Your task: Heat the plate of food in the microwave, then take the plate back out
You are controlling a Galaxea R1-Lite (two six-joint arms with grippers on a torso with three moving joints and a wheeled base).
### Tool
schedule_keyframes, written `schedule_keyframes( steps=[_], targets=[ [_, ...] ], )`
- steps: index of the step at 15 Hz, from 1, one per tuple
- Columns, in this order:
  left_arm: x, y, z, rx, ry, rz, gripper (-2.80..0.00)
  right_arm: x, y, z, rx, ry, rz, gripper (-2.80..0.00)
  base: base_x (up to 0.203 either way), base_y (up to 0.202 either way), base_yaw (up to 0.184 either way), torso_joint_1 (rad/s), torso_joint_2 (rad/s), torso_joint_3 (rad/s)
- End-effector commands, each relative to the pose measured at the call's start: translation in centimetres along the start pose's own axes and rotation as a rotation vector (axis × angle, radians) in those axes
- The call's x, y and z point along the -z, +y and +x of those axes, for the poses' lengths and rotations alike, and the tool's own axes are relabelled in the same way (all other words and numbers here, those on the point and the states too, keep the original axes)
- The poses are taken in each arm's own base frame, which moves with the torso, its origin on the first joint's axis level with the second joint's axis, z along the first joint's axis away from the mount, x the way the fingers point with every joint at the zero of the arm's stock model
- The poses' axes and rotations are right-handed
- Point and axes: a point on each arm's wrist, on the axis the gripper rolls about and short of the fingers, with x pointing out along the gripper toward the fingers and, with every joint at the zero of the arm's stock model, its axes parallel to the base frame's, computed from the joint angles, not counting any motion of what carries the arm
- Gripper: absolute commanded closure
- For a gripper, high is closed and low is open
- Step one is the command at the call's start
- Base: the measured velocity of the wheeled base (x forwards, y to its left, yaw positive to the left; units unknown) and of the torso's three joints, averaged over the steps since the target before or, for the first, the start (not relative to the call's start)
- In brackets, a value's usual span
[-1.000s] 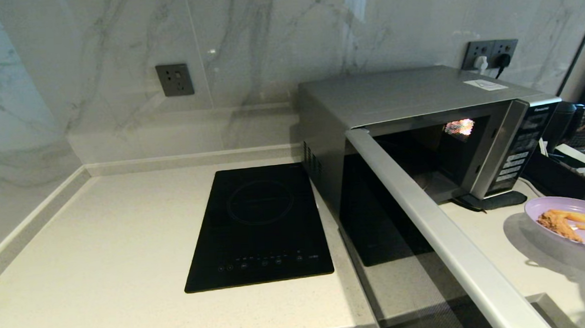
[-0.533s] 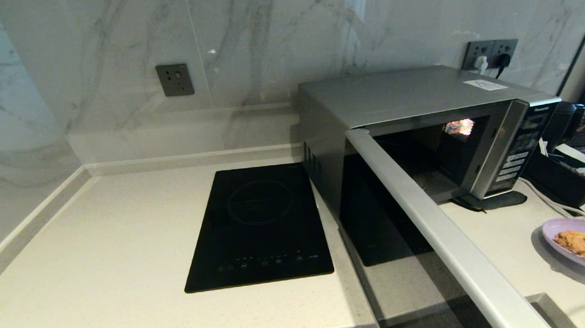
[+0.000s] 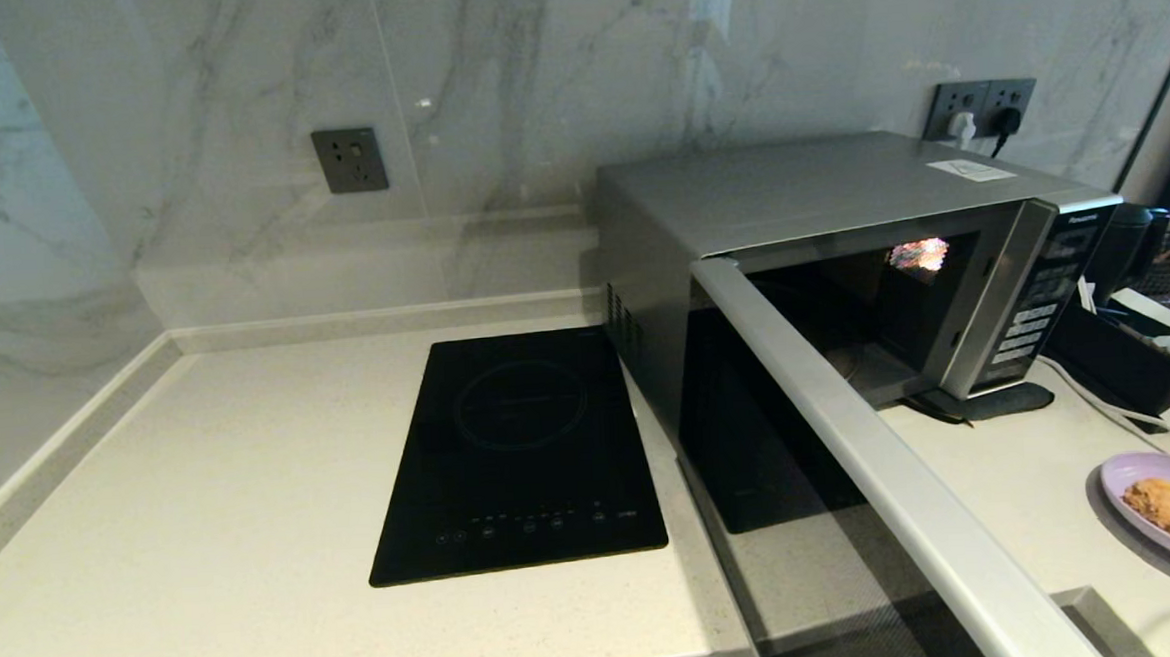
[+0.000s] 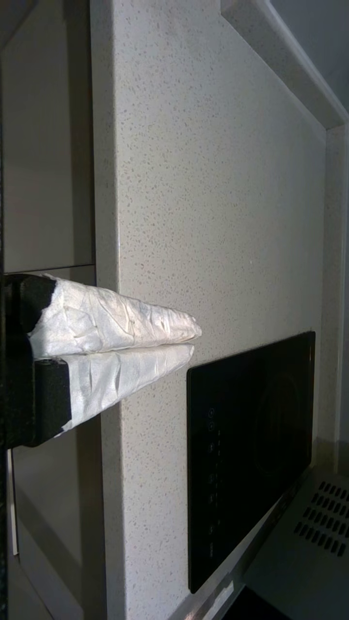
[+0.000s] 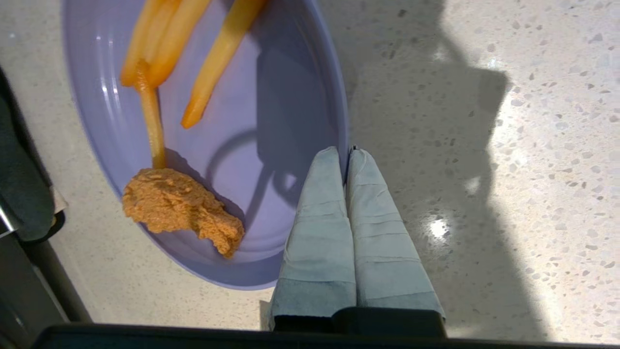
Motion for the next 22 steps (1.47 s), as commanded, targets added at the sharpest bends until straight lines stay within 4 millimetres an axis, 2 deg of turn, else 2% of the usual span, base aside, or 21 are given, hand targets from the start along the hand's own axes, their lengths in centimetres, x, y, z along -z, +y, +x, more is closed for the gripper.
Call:
schedule_keyframes(
  steps=[1,2,3,4,10,13,15,18,22],
  targets=[
    [0.0,0.0,0.0,-0.001,0.0,0.0,0.0,-0.3,-0.3,0.6,0.005,0.002,0.012,0.0,0.0,0.0,0.0,0.0,0.0,0.0],
    [0.0,0.0,0.0,-0.001,0.0,-0.002,0.0,-0.4,-0.4,0.6,0.0,-0.008,0.005,0.0,0.0,0.0,0.0,0.0,0.0,0.0],
    [0.0,0.0,0.0,-0.001,0.0,0.0,0.0,-0.4,-0.4,0.5,-0.001,-0.01,-0.004,-2.24,0.0,0.0,0.0,0.0,0.0,0.0],
    [0.0,0.0,0.0,-0.001,0.0,0.0,0.0,-0.4,-0.5,0.5,0.0,-0.01,-0.002,-2.8,0.0,0.0,0.0,0.0,0.0,0.0],
    [0.0,0.0,0.0,-0.001,0.0,-0.001,0.0,-0.5,-0.8,0.1,-0.002,-0.017,0.007,-2.8,0.0,0.0,0.0,0.0,0.0,0.0],
    [0.0,0.0,0.0,-0.001,0.0,-0.001,0.0,-0.5,-0.7,-1.7,-0.047,-0.053,0.003,-2.8,0.0,0.0,0.0,0.0,0.0,0.0],
    [0.0,0.0,0.0,-0.001,0.0,-0.001,0.0,-0.8,-0.8,-4.0,-0.087,-0.118,-0.013,-2.8,0.0,0.0,0.0,0.0,0.0,0.0],
    [0.0,0.0,0.0,-0.001,0.0,0.0,0.0,-1.2,-1.7,-8.6,-0.133,-0.267,-0.064,-2.8,0.0,0.0,0.0,0.0,0.0,0.0],
    [0.0,0.0,0.0,-0.001,0.0,0.0,0.0,-0.3,-0.7,-14.7,-0.241,-0.495,-0.162,-2.8,0.0,0.0,0.0,0.0,0.0,0.0]
  ],
)
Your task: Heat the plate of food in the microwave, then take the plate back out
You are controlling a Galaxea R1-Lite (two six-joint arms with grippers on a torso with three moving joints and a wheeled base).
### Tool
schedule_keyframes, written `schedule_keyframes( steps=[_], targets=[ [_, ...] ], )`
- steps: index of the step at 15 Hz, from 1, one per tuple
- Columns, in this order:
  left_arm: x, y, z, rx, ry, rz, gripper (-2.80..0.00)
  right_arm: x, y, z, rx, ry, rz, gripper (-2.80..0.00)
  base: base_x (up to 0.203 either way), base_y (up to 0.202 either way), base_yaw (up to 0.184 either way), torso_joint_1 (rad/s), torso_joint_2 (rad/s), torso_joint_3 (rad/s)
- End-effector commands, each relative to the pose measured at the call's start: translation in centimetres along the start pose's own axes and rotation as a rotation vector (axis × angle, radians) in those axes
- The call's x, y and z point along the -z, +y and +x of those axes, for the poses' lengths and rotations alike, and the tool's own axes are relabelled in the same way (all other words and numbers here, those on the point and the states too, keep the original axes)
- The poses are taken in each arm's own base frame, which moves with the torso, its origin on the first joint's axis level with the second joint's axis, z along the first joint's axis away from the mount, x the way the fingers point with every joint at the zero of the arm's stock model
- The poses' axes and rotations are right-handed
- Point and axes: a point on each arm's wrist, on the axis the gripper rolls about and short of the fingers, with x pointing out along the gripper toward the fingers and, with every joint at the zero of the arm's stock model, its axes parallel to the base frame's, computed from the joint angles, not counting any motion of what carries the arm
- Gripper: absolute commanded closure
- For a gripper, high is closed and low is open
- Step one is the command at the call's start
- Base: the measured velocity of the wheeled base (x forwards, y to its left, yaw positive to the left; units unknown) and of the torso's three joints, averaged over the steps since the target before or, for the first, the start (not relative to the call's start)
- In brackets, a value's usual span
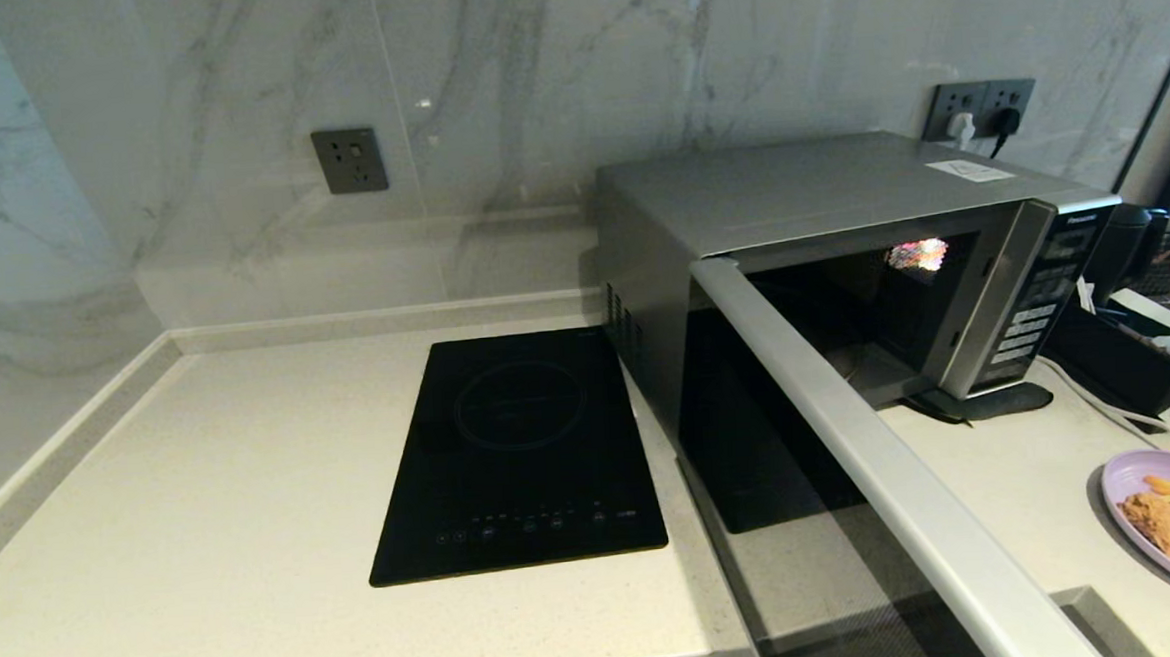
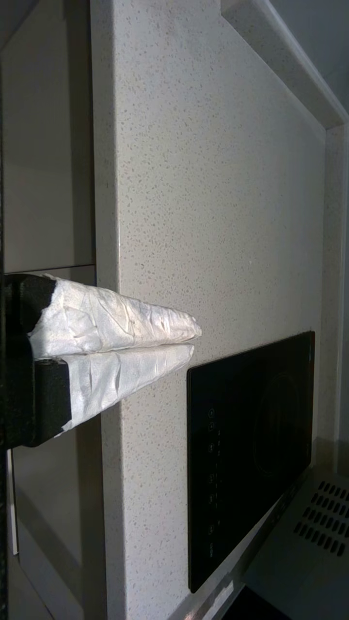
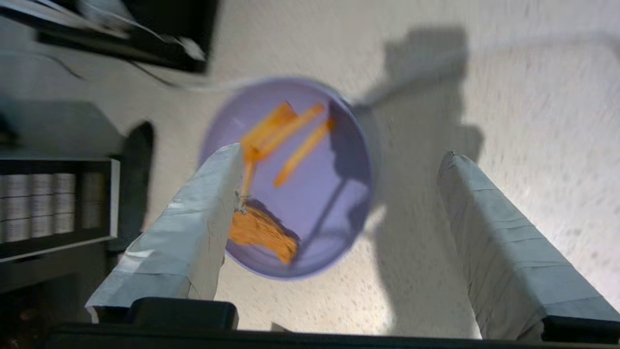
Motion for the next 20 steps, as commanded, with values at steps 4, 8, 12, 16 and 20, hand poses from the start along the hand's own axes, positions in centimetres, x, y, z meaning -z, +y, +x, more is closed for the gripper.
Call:
schedule_keyframes(
  steps=[4,8,12,16,20],
  targets=[
    [0.0,0.0,0.0,-0.001,0.0,-0.002,0.0,-0.8,4.9,-7.9,-0.237,-0.187,-0.153,-2.8,0.0,0.0,0.0,0.0,0.0,0.0],
    [0.0,0.0,0.0,-0.001,0.0,-0.001,0.0,0.3,8.4,-11.2,-0.36,-0.134,-0.214,-2.8,0.0,0.0,0.0,0.0,0.0,0.0],
    [0.0,0.0,0.0,-0.001,0.0,-0.002,0.0,2.5,11.6,-14.6,-0.489,0.062,-0.249,0.0,0.0,0.0,0.0,0.0,0.0,0.0],
    [0.0,0.0,0.0,-0.001,0.0,-0.002,0.0,5.8,13.6,-18.3,-0.626,0.279,-0.367,0.0,0.0,0.0,0.0,0.0,0.0,0.0],
    [0.0,0.0,0.0,-0.001,0.0,-0.001,0.0,9.1,14.0,-22.6,-0.777,0.514,-0.546,0.0,0.0,0.0,0.0,0.0,0.0,0.0]
  ],
)
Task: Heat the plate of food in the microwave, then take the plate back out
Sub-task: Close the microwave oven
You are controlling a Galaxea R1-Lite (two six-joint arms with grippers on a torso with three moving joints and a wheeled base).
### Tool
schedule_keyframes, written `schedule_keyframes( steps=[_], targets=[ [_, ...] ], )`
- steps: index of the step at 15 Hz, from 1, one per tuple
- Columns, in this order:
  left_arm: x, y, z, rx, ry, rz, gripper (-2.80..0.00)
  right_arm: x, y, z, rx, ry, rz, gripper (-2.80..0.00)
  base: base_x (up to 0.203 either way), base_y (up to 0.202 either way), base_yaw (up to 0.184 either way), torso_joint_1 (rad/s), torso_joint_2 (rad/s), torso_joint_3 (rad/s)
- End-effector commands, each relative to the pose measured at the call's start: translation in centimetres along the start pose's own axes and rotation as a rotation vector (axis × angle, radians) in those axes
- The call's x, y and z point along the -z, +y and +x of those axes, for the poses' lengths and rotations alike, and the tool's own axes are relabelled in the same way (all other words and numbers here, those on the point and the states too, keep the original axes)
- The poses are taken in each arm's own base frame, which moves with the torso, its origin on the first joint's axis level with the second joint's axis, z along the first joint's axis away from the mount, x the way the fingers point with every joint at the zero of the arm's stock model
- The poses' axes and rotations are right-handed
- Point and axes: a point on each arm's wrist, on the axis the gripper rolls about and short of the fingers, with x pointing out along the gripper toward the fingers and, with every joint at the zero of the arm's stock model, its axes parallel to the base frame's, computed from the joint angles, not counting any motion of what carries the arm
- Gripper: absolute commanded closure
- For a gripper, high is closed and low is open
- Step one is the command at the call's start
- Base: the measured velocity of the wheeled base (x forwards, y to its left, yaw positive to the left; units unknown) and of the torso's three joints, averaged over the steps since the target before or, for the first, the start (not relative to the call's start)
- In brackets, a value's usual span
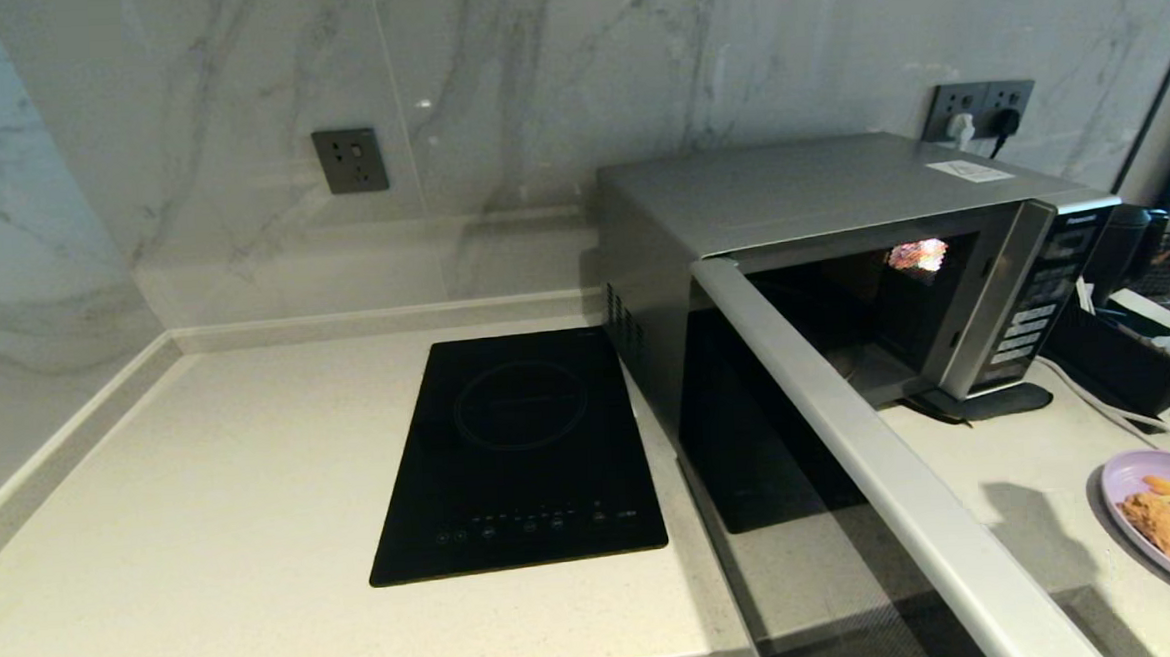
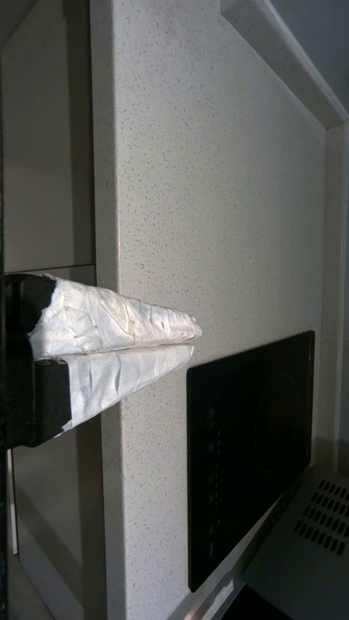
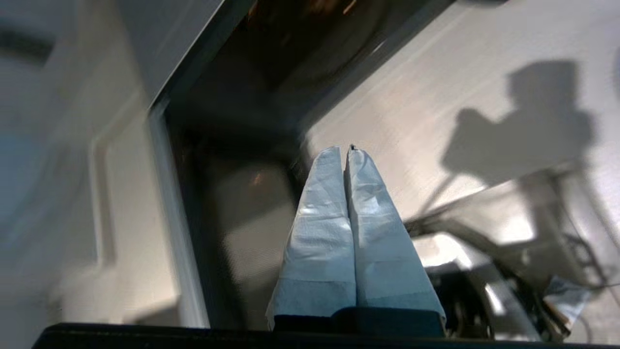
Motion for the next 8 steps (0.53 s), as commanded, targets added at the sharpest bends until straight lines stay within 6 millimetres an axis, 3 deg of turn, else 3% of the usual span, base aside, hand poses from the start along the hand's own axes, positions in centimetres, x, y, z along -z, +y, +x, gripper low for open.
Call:
schedule_keyframes(
  steps=[1,5,8],
  targets=[
    [0.0,0.0,0.0,-0.001,0.001,-0.001,0.0,2.0,2.4,-1.1,-0.112,0.143,-0.09,0.0,0.0,0.0,0.0,0.0,0.0,0.0],
    [0.0,0.0,0.0,-0.001,0.001,-0.002,0.0,4.6,4.6,-2.9,-0.246,0.394,-0.257,0.0,0.0,0.0,0.0,0.0,0.0,0.0],
    [0.0,0.0,0.0,-0.001,0.001,-0.001,0.0,5.8,4.5,-2.1,-0.358,0.612,-0.343,0.0,0.0,0.0,0.0,0.0,0.0,0.0]
  ],
)
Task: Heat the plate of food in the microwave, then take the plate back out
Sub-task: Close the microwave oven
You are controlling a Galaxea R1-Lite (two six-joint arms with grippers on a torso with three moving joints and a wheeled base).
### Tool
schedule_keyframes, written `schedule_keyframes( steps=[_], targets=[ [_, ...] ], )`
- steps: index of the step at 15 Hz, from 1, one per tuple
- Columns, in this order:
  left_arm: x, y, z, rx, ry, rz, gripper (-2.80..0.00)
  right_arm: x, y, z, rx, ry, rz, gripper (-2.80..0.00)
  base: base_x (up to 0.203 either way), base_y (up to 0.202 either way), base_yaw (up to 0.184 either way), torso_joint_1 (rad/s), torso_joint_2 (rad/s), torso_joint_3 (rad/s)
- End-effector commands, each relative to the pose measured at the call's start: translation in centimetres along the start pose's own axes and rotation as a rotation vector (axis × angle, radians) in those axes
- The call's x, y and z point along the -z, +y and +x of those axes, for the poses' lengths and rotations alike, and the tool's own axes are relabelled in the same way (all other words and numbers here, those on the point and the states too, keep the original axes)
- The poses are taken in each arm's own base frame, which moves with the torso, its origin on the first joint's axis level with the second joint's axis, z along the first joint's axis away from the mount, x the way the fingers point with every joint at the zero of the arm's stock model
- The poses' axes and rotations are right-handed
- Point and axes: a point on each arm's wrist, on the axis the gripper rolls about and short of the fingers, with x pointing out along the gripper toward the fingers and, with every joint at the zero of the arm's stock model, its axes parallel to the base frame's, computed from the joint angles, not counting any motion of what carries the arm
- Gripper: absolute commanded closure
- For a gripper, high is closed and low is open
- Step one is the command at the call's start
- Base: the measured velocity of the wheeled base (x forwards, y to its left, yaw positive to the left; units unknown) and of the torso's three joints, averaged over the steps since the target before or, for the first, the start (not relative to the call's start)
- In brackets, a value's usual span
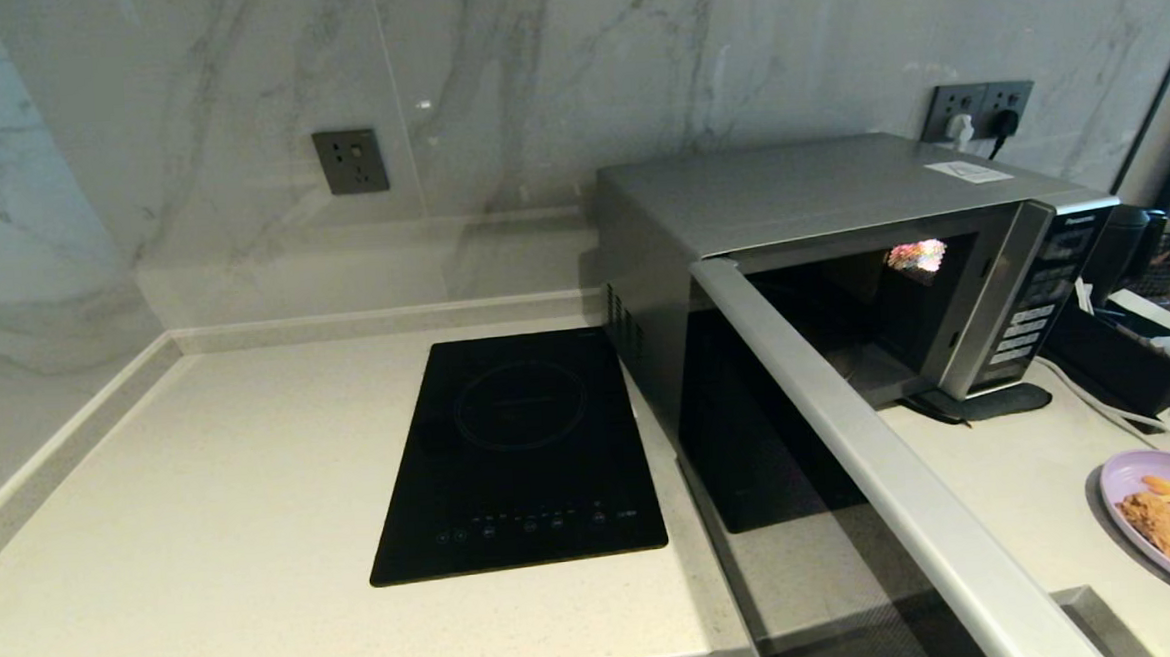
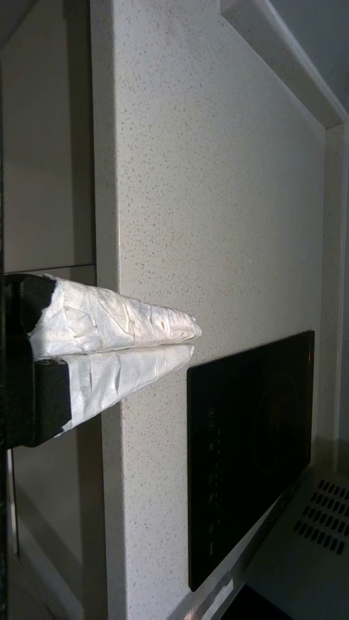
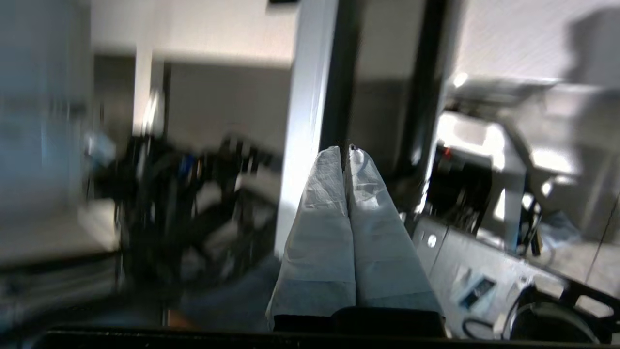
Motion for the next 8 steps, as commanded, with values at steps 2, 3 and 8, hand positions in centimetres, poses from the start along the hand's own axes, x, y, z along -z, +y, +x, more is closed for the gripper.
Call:
schedule_keyframes(
  steps=[2,3,8],
  targets=[
    [0.0,0.0,0.0,-0.001,0.0,0.0,0.0,0.2,0.3,1.5,-0.15,0.2,-0.061,0.0,0.0,0.0,0.0,0.0,0.0,0.0],
    [0.0,0.0,0.0,-0.001,0.0,0.0,0.0,0.2,0.6,1.8,-0.17,0.236,-0.088,0.0,0.0,0.0,0.0,0.0,0.0,0.0],
    [0.0,0.0,0.0,-0.001,0.0,0.0,0.0,-1.9,2.1,4.7,-0.195,0.315,-0.152,0.0,0.0,0.0,0.0,0.0,0.0,0.0]
  ],
)
